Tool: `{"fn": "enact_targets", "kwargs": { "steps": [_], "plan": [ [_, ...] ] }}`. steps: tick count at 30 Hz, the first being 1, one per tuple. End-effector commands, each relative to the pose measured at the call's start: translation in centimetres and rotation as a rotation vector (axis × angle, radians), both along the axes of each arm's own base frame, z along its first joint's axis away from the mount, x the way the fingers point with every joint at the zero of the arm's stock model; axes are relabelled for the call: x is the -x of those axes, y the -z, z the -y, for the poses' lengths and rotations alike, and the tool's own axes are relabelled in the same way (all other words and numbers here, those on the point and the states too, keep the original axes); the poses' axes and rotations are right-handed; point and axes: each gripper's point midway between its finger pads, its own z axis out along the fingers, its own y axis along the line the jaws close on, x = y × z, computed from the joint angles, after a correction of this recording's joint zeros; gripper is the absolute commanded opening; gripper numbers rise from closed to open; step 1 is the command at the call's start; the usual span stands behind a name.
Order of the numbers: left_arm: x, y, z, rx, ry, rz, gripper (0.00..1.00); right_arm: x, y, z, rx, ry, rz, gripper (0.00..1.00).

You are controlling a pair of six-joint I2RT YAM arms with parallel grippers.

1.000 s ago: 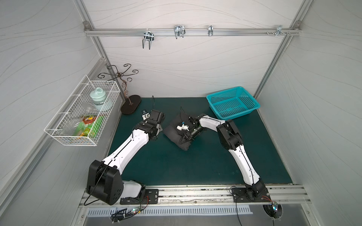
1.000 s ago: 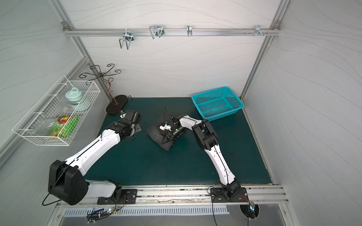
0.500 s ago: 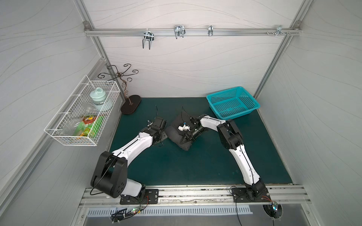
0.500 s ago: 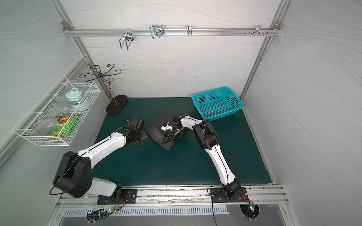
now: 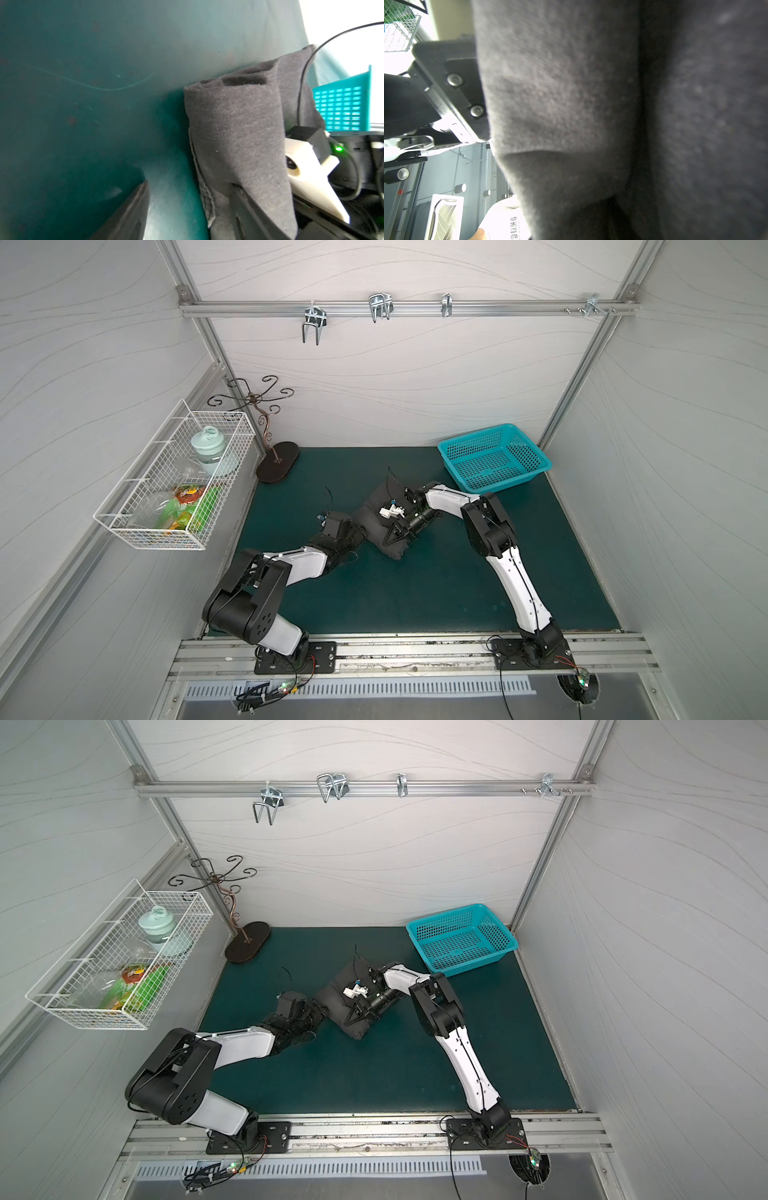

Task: Roll up the long pants
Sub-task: Roll the long pant at the center of the board.

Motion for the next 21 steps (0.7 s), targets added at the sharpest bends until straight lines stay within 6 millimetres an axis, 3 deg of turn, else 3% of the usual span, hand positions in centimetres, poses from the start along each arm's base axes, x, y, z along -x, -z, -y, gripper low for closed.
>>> {"fn": "enact_targets", "kwargs": {
  "steps": [1,11,21],
  "plan": [
    [-1.7,-2.6,1.8,0.103,0.032,0.129,0.67,4.1,9.9,5.8,0.46,-0.066,-0.135,0.0],
    [-2.0,-5.4,3.3,0.146,0.124,0.218,0.66,4.1,10.3,6.2,0.488,-0.082,-0.135,0.0],
    [-1.8,-6.5,4.8,0.176,0.21,0.232,0.67,4.2,10.8,6.7,0.526,-0.102,-0.132,0.0]
  ]
}}
